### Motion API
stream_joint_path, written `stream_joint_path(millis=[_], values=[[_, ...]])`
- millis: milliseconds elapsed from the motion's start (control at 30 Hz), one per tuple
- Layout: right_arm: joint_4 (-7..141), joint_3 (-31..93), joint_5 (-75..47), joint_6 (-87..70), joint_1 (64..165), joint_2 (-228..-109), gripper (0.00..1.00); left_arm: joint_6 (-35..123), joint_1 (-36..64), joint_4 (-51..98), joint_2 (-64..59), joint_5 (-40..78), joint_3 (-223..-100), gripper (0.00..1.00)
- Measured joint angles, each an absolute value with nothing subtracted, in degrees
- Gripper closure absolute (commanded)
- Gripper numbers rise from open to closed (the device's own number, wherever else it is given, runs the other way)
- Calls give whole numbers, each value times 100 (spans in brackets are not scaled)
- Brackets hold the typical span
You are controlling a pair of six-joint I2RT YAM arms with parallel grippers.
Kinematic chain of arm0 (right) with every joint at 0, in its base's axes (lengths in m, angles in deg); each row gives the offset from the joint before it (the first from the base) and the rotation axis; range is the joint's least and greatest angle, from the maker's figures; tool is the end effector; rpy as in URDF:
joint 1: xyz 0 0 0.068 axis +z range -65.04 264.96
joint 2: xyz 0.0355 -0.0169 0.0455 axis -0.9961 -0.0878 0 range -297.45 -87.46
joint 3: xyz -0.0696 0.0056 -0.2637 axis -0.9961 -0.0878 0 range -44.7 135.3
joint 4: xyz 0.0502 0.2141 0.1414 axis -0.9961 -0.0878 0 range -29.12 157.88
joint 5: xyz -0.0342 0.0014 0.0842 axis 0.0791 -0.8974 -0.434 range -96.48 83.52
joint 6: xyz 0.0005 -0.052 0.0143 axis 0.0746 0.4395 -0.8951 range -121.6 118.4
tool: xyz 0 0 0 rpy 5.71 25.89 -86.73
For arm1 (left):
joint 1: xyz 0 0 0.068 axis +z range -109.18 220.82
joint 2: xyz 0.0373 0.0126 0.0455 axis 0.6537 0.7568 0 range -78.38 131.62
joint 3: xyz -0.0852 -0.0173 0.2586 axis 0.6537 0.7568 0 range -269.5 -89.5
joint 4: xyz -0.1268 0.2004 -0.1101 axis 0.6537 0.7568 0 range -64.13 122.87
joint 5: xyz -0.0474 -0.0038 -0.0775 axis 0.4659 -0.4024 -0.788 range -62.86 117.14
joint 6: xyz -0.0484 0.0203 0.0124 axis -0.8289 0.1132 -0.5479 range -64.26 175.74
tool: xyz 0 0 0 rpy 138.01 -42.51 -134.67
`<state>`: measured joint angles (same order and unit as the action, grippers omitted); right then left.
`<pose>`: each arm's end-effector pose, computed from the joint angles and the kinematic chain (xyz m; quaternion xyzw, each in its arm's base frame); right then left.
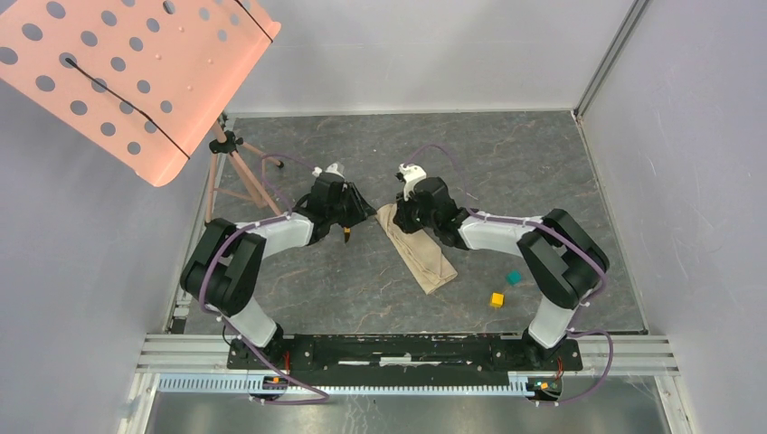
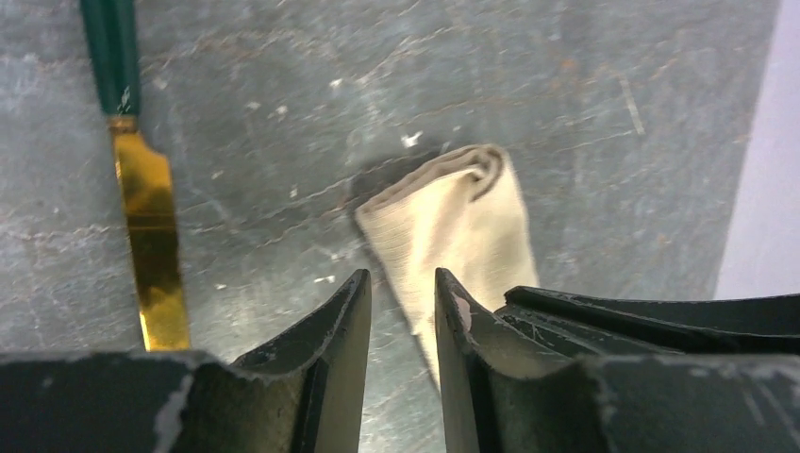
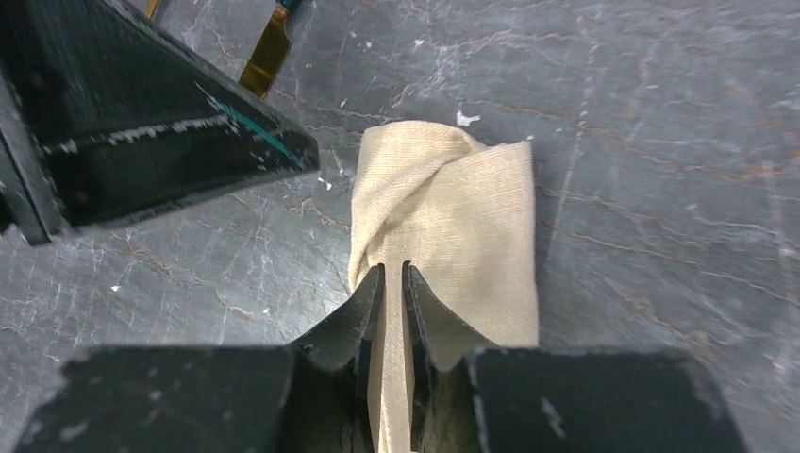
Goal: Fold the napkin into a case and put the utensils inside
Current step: Grasp the top corner of the smaller rectangle folded napkin from the folded napkin.
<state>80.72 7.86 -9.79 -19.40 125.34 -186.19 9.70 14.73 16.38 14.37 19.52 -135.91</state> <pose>0.2764 0.2375 0.1790 -0.1857 0.8601 0.2529 0.4022 0.2968 -0.1506 0.1758 -0.1253 0.8840 -0.3109 0.3259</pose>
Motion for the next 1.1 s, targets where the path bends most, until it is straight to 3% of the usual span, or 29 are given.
stream_joint_path(millis=[500, 900, 1100], values=[[9034, 652, -1386, -2502, 12539, -19472, 90, 439, 1471, 807, 2235, 1641, -13274, 69], [9755, 333, -1794, -3018, 12416, -19500, 75, 308, 1458, 562, 2119, 1657, -13009, 70], [9388, 263, -1805, -2806, 12379, -18855, 79, 318, 1432, 665, 1806, 1648, -12883, 69]])
